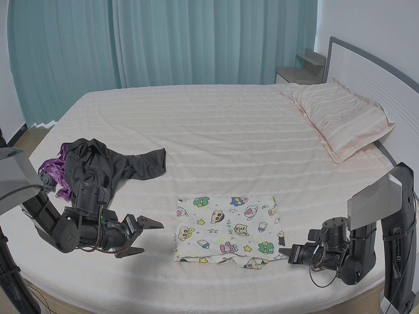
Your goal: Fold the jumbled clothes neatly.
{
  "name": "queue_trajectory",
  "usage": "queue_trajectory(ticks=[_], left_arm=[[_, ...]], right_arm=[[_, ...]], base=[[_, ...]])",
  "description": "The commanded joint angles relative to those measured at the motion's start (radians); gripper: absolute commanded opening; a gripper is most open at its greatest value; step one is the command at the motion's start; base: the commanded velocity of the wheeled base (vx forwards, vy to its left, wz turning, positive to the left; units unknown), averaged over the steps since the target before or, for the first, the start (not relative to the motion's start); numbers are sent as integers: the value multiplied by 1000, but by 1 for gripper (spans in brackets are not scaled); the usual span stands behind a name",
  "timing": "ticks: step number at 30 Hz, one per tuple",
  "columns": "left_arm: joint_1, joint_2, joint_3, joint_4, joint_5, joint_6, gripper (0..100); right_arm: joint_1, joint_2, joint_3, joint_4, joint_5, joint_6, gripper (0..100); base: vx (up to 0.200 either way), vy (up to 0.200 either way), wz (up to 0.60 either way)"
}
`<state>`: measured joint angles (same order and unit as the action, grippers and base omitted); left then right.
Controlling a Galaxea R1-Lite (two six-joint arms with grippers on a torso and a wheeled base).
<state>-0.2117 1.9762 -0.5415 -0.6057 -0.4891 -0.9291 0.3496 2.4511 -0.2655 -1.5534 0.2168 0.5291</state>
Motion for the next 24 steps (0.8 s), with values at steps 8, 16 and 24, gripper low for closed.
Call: queue_trajectory(ticks=[8,16,24], left_arm=[[0,1,0,0,0,0,100],[0,1,2,0,1,0,100],[0,3,2,-2,1,0,100]], right_arm=[[-61,-67,88,-14,84,-15,0],[-66,-55,115,-13,88,-63,0],[-78,-40,143,-13,88,-121,0]], base=[[0,0,0],[0,0,0],[0,0,0]])
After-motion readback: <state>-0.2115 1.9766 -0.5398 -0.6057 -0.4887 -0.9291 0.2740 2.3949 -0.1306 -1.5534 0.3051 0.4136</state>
